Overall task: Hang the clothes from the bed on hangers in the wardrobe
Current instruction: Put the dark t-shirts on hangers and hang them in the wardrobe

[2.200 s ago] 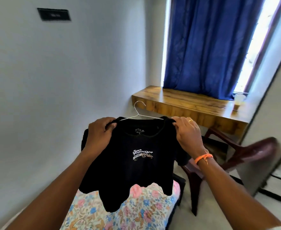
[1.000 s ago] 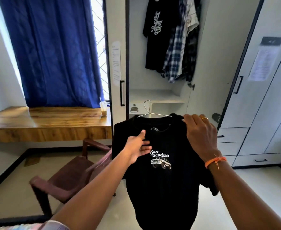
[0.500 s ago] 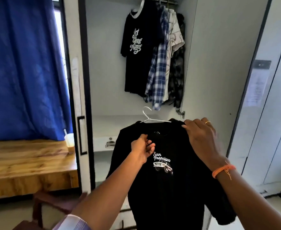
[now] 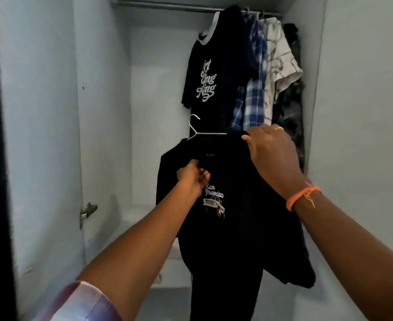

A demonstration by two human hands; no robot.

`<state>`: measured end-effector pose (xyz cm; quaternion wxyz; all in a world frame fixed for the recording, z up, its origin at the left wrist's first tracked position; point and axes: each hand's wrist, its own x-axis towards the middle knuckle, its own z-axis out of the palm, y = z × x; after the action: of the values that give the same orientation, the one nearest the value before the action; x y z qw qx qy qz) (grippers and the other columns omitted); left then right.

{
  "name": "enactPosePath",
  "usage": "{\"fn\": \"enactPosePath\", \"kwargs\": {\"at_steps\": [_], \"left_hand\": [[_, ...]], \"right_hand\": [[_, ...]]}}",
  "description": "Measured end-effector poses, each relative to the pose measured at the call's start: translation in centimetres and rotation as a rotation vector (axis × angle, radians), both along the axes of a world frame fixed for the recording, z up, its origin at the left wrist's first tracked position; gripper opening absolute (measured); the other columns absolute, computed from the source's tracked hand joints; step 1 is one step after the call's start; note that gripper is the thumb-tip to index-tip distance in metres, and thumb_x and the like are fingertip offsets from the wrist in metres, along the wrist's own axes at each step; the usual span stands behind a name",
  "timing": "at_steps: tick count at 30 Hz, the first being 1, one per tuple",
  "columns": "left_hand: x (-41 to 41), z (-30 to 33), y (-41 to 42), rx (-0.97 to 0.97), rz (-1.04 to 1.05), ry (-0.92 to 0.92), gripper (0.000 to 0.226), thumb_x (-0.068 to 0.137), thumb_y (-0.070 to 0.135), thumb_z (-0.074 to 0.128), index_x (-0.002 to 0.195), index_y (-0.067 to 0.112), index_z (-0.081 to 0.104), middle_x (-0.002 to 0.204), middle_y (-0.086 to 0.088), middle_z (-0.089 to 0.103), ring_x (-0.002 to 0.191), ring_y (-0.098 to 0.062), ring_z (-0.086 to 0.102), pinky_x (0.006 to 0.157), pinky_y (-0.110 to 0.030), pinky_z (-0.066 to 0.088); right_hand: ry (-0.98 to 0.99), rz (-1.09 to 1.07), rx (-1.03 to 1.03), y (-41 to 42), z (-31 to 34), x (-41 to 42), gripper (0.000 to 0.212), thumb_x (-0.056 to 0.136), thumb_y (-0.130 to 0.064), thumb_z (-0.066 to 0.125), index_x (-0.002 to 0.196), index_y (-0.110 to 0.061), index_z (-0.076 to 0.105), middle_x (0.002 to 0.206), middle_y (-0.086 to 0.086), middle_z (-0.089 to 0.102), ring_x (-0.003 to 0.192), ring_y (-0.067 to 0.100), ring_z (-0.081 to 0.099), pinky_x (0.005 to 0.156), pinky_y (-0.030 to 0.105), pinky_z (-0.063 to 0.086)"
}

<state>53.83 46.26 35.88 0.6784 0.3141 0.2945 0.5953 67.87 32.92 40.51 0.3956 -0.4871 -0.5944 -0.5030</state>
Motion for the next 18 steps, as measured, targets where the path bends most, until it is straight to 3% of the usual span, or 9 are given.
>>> {"fn": "enactPosePath", "kwargs": {"at_steps": [6,12,18], "left_hand": [[3.0,7.8,11.9,0.105,0.206,0.051,0.013,0.097,0.015,0.055,0.087,0.008,0.058,0.067,-0.006,0.052,0.054,-0.015,0.052,0.04,-0.021,0.046],[3.2,15.0,21.8,0.227,0.356,0.092,0.015,0.097,0.017,0.057,0.086,0.006,0.056,0.075,-0.006,0.057,0.056,-0.015,0.056,0.039,-0.02,0.047],[1.5,20.9,30.6,0.364,0.345,0.203,0.017,0.1,0.022,0.05,0.111,0.011,0.058,0.082,-0.001,0.06,0.064,-0.014,0.06,0.048,-0.024,0.046]], "right_hand": [[-0.111,-0.169,-0.039,13.1,8.2,5.1,0.025,0.096,-0.019,0.063,0.082,0.001,0.057,0.068,0.021,0.061,0.056,0.043,0.06,0.047,0.033,0.027],[-0.147,-0.212,-0.036,23.6,15.8,6.3,0.014,0.099,-0.013,0.052,0.093,-0.002,0.058,0.088,0.02,0.065,0.074,0.045,0.064,0.052,0.038,0.029],[-0.145,-0.254,0.053,32.3,21.0,3.6,0.015,0.1,-0.009,0.047,0.097,-0.001,0.059,0.091,0.02,0.066,0.077,0.045,0.064,0.056,0.04,0.035]]}}
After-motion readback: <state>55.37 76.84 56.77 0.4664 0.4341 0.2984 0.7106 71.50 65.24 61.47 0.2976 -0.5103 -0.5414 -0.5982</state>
